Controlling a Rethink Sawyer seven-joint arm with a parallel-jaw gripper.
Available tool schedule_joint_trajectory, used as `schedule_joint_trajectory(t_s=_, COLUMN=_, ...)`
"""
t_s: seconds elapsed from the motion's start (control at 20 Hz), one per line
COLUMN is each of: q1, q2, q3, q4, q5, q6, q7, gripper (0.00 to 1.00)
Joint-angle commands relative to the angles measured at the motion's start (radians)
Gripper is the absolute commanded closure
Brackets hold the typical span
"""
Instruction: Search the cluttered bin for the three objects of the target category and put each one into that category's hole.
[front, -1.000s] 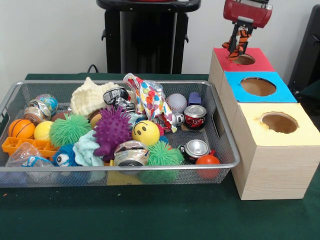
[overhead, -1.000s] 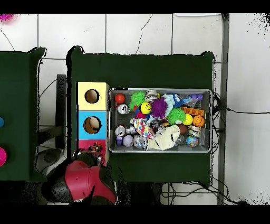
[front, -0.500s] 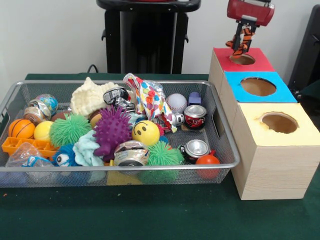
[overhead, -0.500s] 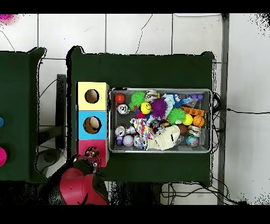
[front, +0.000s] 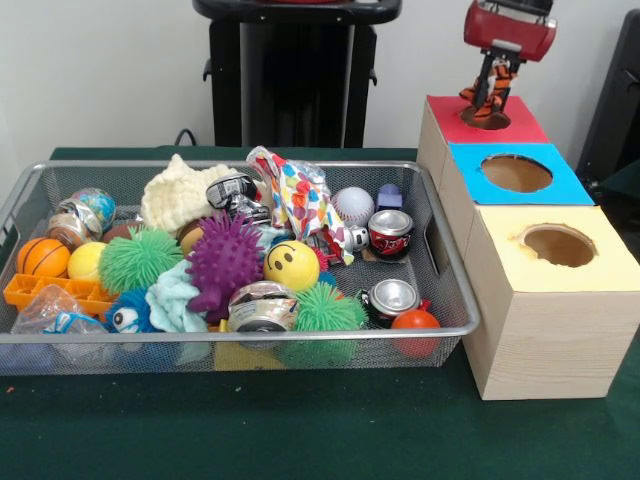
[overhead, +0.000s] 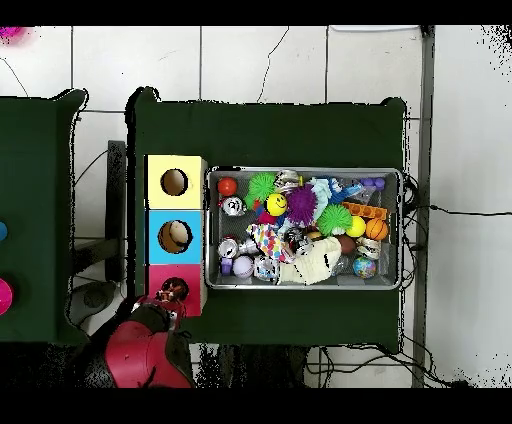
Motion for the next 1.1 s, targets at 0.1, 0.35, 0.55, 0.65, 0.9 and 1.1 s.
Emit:
schedule_joint_trajectory(t_s=0.1, q1=-0.036, q2=0.112, q3=0.041, q4=0.020, q5=0.069, q6=-0.161, q7=0.235, gripper=1.00)
schedule_joint_trajectory(t_s=0.35, q1=-0.074, q2=0.158, q3=0.074, q4=0.020, q5=0.074, q6=-0.244, q7=0.227, gripper=1.00)
schedule_joint_trajectory(t_s=0.55, q1=-0.086, q2=0.210, q3=0.093, q4=0.011, q5=0.084, q6=-0.310, q7=0.227, gripper=1.00)
schedule_joint_trajectory(t_s=0.65, q1=-0.096, q2=0.233, q3=0.105, q4=0.003, q5=0.088, q6=-0.333, q7=0.228, gripper=1.00)
schedule_joint_trajectory(t_s=0.9, q1=-0.129, q2=0.298, q3=0.135, q4=-0.016, q5=0.092, q6=-0.411, q7=0.228, gripper=1.00)
schedule_joint_trajectory(t_s=1.1, q1=-0.135, q2=0.330, q3=0.139, q4=-0.017, q5=0.097, q6=-0.456, q7=0.228, gripper=1.00)
